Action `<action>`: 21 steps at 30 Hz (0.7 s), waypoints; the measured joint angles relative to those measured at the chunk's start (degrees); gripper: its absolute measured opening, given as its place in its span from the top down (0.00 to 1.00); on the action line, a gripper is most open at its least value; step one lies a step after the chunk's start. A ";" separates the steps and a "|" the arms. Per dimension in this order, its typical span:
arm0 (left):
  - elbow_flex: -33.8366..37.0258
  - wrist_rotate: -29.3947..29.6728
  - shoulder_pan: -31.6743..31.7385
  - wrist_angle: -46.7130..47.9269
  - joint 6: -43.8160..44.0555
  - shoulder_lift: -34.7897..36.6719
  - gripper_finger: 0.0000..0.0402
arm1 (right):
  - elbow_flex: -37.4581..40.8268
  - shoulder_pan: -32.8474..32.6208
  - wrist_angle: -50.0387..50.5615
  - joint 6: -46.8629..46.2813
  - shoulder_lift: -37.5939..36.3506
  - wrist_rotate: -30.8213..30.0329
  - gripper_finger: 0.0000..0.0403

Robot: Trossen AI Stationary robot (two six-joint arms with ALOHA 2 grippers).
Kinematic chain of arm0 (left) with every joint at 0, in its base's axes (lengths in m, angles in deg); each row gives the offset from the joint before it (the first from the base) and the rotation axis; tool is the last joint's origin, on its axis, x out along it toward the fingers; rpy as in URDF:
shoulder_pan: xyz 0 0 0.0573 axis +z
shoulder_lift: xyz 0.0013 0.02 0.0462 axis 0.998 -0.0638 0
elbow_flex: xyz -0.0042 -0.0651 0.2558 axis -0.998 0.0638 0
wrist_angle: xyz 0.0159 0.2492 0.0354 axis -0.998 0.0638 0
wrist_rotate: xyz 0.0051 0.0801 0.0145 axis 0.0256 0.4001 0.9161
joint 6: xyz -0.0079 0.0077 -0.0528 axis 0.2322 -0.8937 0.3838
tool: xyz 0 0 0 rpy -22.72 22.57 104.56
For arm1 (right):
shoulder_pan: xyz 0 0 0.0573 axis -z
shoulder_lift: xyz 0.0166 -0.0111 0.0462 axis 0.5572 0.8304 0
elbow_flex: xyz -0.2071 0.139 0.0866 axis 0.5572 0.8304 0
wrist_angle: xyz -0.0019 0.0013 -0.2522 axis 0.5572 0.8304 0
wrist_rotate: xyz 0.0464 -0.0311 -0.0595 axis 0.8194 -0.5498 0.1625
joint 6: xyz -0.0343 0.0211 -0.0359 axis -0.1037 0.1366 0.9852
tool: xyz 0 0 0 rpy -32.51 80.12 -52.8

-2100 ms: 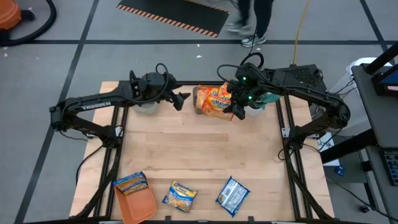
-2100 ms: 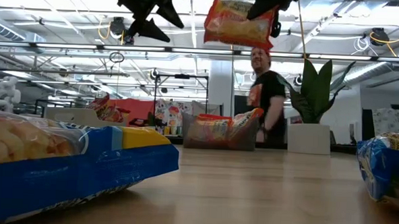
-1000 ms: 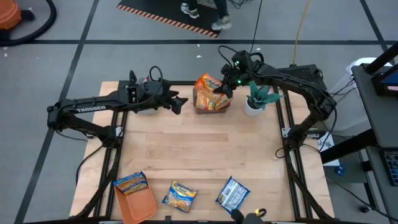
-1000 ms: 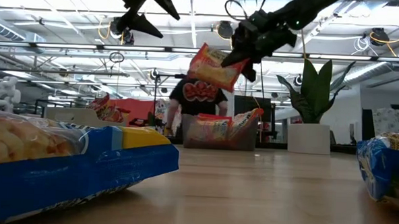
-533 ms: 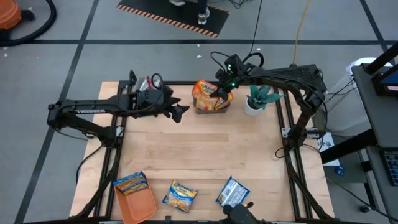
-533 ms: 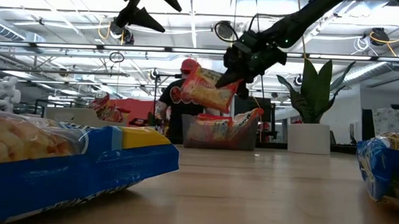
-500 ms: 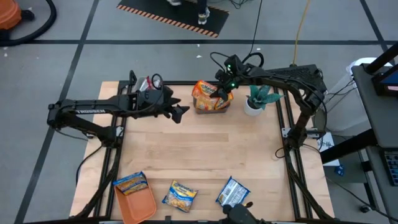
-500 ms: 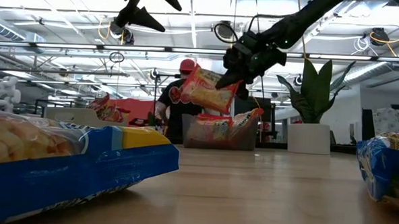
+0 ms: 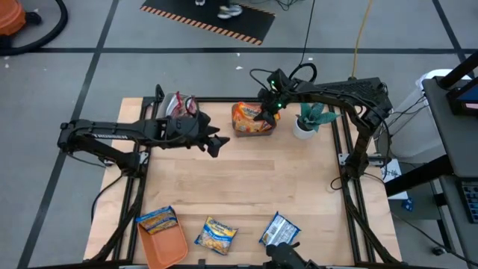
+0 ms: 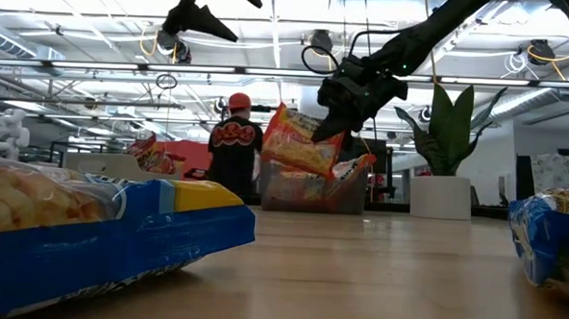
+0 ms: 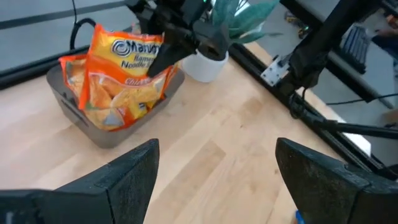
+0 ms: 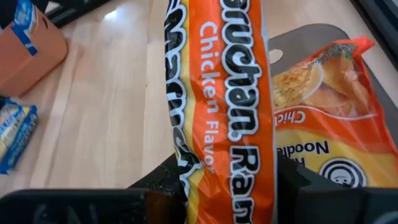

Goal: Sort Maruchan noodles
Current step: Put the orange noodle pack into the black bin

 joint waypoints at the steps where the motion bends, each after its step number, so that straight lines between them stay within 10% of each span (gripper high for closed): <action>1: 0.01 0.55 -0.21 -0.02 0.05 -0.01 0.20 | 0.00 0.00 0.13 1.00 0.00 0.00 0.70; 21: -0.03 3.32 -0.65 -5.58 1.37 -0.66 0.20 | -0.02 0.23 3.22 3.98 -0.91 -8.72 0.48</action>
